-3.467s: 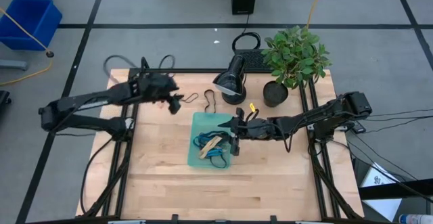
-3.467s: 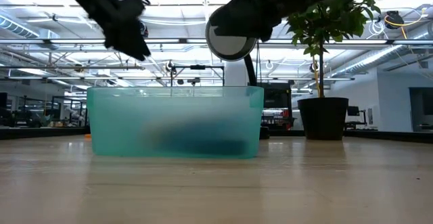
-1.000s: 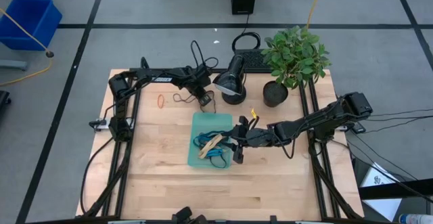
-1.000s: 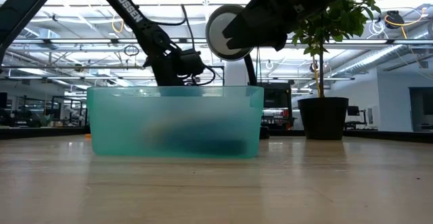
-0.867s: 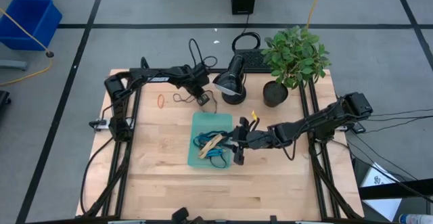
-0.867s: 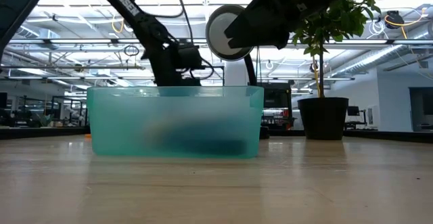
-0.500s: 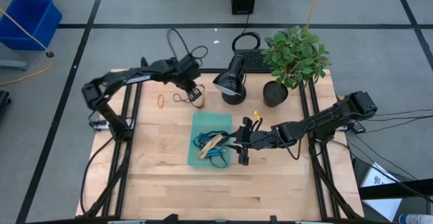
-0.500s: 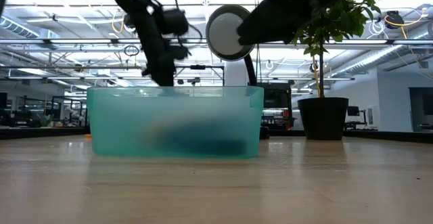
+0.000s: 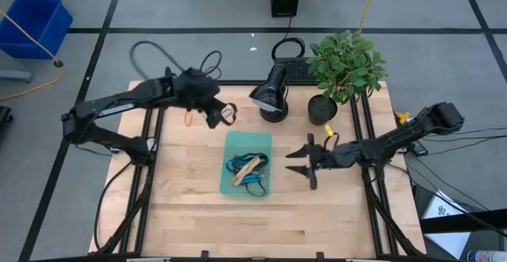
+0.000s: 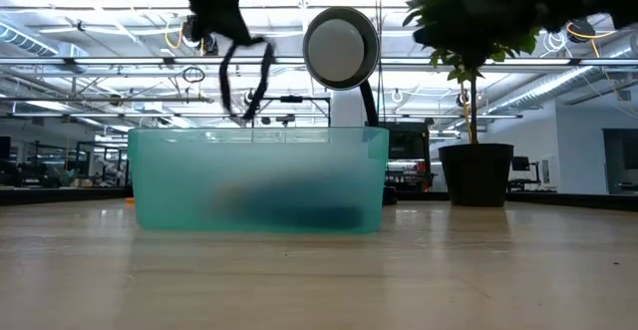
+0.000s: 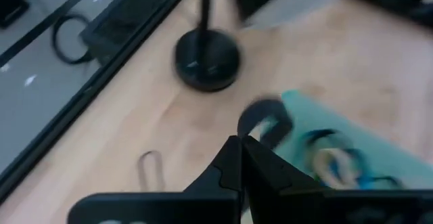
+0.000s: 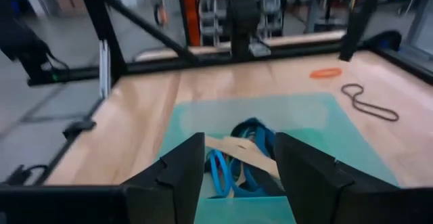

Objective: Pick and place rubber bands into bin
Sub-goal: Put the black rubber band into the basket

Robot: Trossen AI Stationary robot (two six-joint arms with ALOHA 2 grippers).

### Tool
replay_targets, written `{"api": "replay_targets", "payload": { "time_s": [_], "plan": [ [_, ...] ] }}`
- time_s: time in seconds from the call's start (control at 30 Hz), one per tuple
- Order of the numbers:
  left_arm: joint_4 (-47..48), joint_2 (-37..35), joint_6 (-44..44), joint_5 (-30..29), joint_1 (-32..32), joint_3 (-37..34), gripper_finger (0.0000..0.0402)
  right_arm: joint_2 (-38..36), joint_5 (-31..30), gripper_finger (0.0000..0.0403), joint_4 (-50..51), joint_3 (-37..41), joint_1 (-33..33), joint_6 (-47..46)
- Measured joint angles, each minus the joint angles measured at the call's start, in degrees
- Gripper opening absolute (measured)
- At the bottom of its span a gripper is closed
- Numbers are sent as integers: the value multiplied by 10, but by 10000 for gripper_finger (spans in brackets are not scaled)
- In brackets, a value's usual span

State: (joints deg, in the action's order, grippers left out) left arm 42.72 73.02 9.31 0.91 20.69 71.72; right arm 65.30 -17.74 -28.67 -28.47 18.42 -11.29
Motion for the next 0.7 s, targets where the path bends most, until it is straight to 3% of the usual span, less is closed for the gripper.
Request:
{"api": "replay_targets", "payload": {
  "time_s": [0.3,0.5,0.7],
  "plan": [
    [-75,-31,65,1,-150,0,5,-50,-2,176,-109,100,-4,-5],
    [-99,12,106,-28,-238,1,8,-49,-1,172,-110,106,-4,-13],
    [-101,90,145,-45,-277,1,10,-49,-1,175,-110,106,-4,-14]
  ]
}}
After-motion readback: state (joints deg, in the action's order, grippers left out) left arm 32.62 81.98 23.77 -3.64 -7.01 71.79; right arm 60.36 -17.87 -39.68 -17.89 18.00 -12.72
